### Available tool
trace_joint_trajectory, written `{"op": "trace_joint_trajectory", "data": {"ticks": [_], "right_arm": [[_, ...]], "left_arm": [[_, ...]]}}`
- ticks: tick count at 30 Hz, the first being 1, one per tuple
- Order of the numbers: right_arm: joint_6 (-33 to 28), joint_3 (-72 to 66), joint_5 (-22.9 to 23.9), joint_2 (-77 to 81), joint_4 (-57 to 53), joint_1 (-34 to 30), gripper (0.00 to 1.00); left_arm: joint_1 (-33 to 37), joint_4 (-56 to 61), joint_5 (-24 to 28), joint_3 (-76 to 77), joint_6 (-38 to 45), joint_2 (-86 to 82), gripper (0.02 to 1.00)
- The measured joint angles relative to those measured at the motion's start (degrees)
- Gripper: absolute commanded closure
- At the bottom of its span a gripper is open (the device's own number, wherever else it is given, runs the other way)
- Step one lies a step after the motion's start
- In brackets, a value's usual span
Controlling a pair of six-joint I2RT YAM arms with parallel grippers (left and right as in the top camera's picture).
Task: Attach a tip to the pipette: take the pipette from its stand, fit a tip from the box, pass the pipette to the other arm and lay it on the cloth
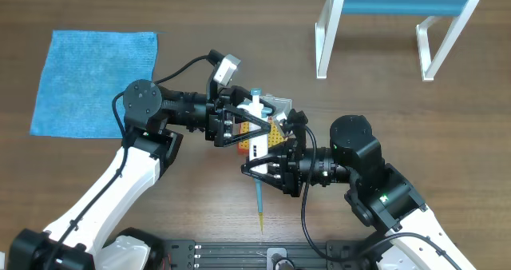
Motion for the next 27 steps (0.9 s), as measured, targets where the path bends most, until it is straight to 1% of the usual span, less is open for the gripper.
{"op": "trace_joint_trajectory", "data": {"ticks": [1, 2, 3, 4, 5, 6, 11, 12, 13, 14, 17, 19, 21, 22, 25, 27], "right_arm": [[0.0, 0.0, 0.0, 0.0, 0.0, 0.0, 0.928], [0.0, 0.0, 0.0, 0.0, 0.0, 0.0, 0.928], [0.0, 0.0, 0.0, 0.0, 0.0, 0.0, 0.928], [0.0, 0.0, 0.0, 0.0, 0.0, 0.0, 0.923], [0.0, 0.0, 0.0, 0.0, 0.0, 0.0, 0.928], [0.8, 0.0, 0.6, 0.1, -0.8, -0.1, 0.928], [0.7, -0.1, 0.9, 0.4, -0.8, -0.3, 0.925], [0.8, -0.1, 1.1, 0.4, -0.9, -0.3, 0.57], [1.0, -0.1, 1.4, 0.5, -1.0, -0.3, 0.406], [1.1, -0.1, 1.5, 0.5, -1.1, -0.3, 0.338], [0.6, -0.1, 0.9, 0.3, -0.5, -0.4, 0.314], [0.3, 0.2, 0.2, 0.0, -4.2, -2.0, 0.31], [-1.7, 0.4, 0.0, -0.5, -13.8, -7.9, 0.31], [-3.4, 0.5, -0.3, -0.7, -16.8, -11.1, 0.31], [-7.8, 0.4, -0.3, -2.4, -17.8, -21.9, 0.305], [-10.0, 0.4, -0.4, -4.3, -17.9, -29.3, 0.308]], "left_arm": [[0.0, 0.0, 0.0, 0.0, 0.0, 0.0, 0.108], [0.0, 0.0, 0.0, 0.0, 0.2, 0.0, 0.233], [0.0, -0.1, 0.0, 0.0, 0.4, 0.0, 0.693], [0.0, -0.6, 0.0, 0.0, 0.8, 0.0, 0.7], [0.0, -1.2, 0.0, 0.0, 0.7, 0.1, 0.869], [0.0, -1.4, 0.1, 0.1, 0.8, 0.3, 0.989], [-0.2, -1.5, 0.9, 0.9, 0.0, 0.9, 0.989], [-0.2, -1.5, 0.9, 0.9, 0.0, 1.2, 0.989], [-0.2, -1.5, 1.0, 0.9, 0.0, 1.4, 0.989], [-0.2, -1.5, 1.0, 0.9, 0.0, 1.6, 0.989], [-0.2, -2.0, 0.4, 0.9, 0.4, 3.6, 0.989], [-0.2, -2.1, 0.3, 0.9, 0.6, 3.7, 0.991], [0.6, -4.2, 0.0, 0.9, 1.0, 3.7, 0.989], [1.9, -6.4, -0.1, 0.9, 1.6, 3.7, 0.991], [7.8, -10.7, -2.1, 0.9, 2.1, 3.8, 0.989], [11.4, -16.6, -4.4, 1.0, 3.7, 3.8, 0.991]]}}
